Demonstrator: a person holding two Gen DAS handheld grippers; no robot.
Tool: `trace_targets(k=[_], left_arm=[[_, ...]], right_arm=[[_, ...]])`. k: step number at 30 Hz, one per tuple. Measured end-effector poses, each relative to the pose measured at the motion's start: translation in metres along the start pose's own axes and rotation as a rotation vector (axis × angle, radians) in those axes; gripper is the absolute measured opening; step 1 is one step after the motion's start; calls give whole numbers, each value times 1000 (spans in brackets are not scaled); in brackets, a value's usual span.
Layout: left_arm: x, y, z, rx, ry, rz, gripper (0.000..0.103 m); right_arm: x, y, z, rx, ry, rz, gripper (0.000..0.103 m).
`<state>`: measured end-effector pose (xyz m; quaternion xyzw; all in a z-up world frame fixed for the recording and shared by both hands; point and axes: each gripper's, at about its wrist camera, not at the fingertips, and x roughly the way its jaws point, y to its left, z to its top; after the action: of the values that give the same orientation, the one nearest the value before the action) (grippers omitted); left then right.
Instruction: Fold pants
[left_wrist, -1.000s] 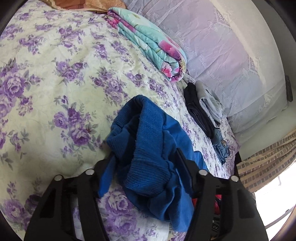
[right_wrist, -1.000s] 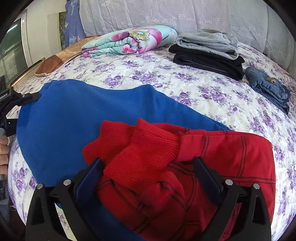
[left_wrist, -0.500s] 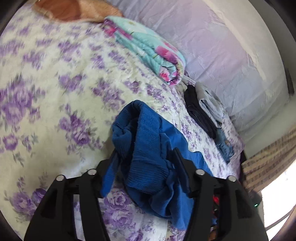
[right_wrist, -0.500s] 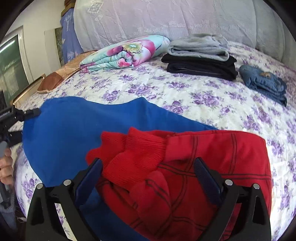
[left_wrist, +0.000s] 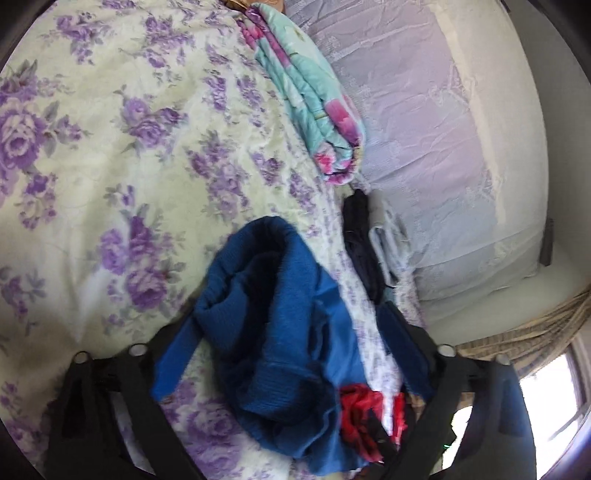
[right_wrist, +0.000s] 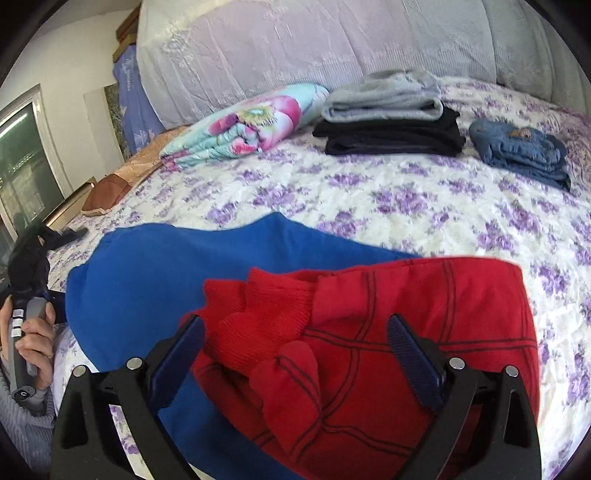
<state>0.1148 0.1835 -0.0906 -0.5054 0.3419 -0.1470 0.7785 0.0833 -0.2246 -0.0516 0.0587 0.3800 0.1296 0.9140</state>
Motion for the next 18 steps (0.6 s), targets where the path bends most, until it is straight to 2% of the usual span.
trace_targets(k=[6,8,9,10,11,13,18], left_arm=[[9,-14,-10,115,25,53,98],[7,-14,-12,124,20,61,95],[5,-11,-12,113,13,72,80],[4,-6,-12,93,14,79,55],[3,1,-10,69,21,63,49],[1,12,-8,29,33,3,42],[-11,0,-12,54,5,-58,32]], right_arm=[[1,-1,-2,10,5,10,99],[2,-1,-3,14,6,14,99],[2,-2,-3,17,8,17,99],[2,-2,-3,19,9,18,99],[2,-3,-3,23,10,21,99],[3,-3,-3,26,12,25,99],[1,-6,-3,38,4,42,99]])
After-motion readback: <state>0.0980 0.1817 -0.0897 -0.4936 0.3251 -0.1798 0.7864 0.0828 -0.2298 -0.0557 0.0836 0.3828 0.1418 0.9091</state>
